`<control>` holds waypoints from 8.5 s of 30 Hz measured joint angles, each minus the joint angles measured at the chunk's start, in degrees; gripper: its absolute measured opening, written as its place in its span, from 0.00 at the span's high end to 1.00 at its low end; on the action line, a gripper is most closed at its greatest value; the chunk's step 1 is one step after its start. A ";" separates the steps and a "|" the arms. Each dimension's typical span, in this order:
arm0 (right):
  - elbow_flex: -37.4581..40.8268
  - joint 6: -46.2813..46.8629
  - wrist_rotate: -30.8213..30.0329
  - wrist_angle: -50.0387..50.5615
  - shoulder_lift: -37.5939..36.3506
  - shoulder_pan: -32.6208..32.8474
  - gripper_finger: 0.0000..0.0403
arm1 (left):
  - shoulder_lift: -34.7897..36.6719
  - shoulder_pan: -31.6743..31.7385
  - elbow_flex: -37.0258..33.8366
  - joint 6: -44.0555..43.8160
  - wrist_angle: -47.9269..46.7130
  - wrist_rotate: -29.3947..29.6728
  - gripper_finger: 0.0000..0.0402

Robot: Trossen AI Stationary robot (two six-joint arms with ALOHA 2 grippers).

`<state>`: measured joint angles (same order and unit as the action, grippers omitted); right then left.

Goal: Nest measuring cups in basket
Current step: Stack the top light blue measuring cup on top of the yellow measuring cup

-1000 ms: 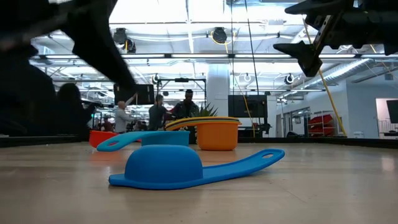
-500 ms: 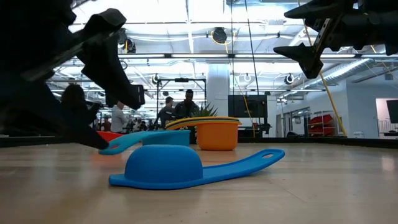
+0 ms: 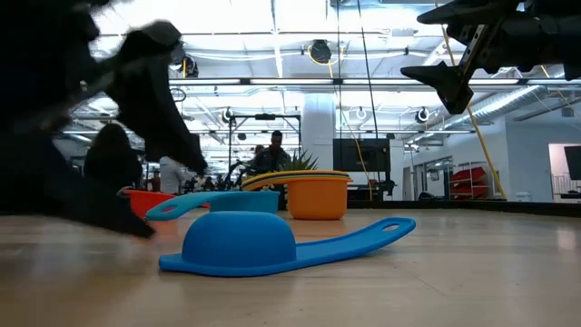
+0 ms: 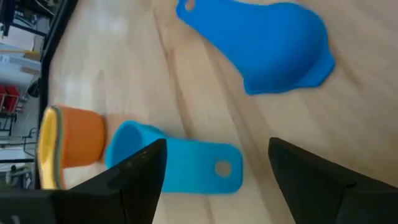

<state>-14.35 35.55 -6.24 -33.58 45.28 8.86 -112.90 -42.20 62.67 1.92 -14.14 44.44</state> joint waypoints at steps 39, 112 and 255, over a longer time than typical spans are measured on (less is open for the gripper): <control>0.00 0.02 0.13 0.35 0.02 0.00 0.23 | -2.63 2.10 7.26 -1.34 -16.12 -4.87 0.30; -51.06 -40.00 -8.07 41.45 54.92 10.35 0.34 | -3.74 -0.27 6.78 -22.29 -29.16 9.61 0.41; -56.61 -21.22 6.38 51.89 45.24 11.15 1.00 | 2.36 -1.31 17.35 3.67 -19.34 27.70 0.98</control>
<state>-70.96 14.33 0.14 18.31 90.52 20.01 -110.54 -43.51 80.03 5.58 -33.47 72.14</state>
